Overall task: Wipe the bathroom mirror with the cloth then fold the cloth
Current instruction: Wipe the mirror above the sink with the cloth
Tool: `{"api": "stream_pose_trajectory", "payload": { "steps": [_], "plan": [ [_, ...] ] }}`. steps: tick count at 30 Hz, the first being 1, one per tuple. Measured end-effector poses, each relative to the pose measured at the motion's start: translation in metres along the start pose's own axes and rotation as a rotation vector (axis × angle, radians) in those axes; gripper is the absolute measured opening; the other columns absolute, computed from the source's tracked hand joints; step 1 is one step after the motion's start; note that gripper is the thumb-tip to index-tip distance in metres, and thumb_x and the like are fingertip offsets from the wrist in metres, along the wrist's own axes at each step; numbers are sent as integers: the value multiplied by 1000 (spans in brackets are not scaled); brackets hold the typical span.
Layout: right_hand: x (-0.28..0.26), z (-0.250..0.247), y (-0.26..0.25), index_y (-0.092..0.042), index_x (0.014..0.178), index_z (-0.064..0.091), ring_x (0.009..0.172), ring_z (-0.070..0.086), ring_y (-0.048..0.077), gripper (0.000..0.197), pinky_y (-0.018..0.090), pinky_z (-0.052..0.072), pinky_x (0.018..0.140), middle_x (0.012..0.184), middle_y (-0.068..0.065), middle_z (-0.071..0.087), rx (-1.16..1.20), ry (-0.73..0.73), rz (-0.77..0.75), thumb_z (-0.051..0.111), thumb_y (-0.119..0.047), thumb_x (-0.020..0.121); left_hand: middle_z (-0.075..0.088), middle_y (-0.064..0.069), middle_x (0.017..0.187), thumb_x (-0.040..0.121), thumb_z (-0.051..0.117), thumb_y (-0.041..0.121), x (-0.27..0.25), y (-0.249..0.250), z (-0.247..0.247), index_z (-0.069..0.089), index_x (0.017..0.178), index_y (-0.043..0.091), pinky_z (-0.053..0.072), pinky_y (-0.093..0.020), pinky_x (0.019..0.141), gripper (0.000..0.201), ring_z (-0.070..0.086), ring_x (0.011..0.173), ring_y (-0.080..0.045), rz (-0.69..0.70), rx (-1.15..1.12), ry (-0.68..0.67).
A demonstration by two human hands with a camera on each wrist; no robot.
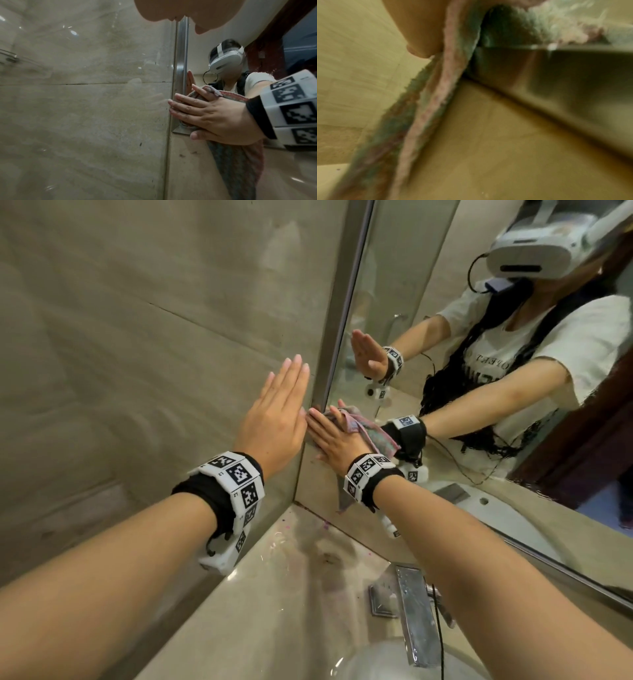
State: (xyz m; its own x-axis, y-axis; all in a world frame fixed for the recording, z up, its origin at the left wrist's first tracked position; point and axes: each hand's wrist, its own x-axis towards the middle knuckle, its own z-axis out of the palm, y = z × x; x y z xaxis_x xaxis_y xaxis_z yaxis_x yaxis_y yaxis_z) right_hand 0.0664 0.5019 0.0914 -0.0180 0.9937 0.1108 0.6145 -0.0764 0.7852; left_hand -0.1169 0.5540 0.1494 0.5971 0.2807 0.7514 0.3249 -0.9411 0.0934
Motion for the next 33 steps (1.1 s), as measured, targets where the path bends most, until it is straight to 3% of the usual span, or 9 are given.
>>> {"api": "stream_pose_trajectory", "payload": {
  "steps": [5, 11, 14, 17, 19, 26, 33],
  "plan": [
    [-4, -18, 46, -11, 140, 41, 136, 39, 22, 62, 47, -12, 114, 146, 5, 43, 17, 89, -41, 24, -36, 86, 38, -24, 144, 87, 34, 13, 17, -2, -10, 36, 137, -9, 16, -35, 113, 54, 36, 135, -34, 25, 5, 22],
    [-10, -81, 146, -12, 138, 45, 132, 43, 28, 56, 48, -12, 113, 144, 8, 45, -126, 266, 50, 29, -38, 91, 36, -24, 145, 85, 28, 15, 63, 9, -36, 35, 138, -8, 19, -39, 113, 59, 34, 137, -35, -30, -53, 59],
    [-13, -133, 208, -12, 144, 33, 139, 32, 30, 58, 55, 0, 114, 150, 8, 35, -208, 295, 210, 34, -39, 93, 36, -26, 145, 84, 27, 15, 103, 19, -62, 35, 137, -10, 19, -41, 112, 60, 34, 136, -37, -14, -65, 136],
    [-18, -190, 261, -14, 150, 6, 146, 3, 30, 61, 54, -9, 111, 159, 7, 5, -156, 200, 344, 27, -41, 99, 34, -26, 146, 85, 30, 13, 143, 27, -91, 34, 138, -10, 18, -40, 113, 58, 32, 137, -36, 14, -78, 227],
    [-21, -224, 294, -15, 150, -2, 146, -7, 28, 61, 56, -10, 112, 159, 6, -5, -136, 189, 463, 18, -44, 100, 32, -25, 147, 87, 36, 9, 169, 28, -110, 31, 140, -8, 14, -37, 115, 56, 29, 139, -35, 27, -98, 300],
    [-4, -304, 391, -15, 149, -7, 145, -14, 26, 66, 60, -10, 112, 158, 4, -13, -9, 255, 823, 22, -44, 98, 30, -23, 149, 86, 38, 7, 237, 28, -174, 29, 142, -6, 12, -34, 115, 58, 26, 140, -32, 91, -112, 497],
    [20, -314, 395, -14, 149, -7, 145, -14, 29, 66, 61, -11, 110, 158, 4, -13, -10, 244, 824, 23, -43, 98, 34, -23, 147, 86, 30, 13, 259, 34, -189, 31, 141, -7, 13, -34, 114, 59, 30, 139, -32, 130, -86, 551]
  ]
}}
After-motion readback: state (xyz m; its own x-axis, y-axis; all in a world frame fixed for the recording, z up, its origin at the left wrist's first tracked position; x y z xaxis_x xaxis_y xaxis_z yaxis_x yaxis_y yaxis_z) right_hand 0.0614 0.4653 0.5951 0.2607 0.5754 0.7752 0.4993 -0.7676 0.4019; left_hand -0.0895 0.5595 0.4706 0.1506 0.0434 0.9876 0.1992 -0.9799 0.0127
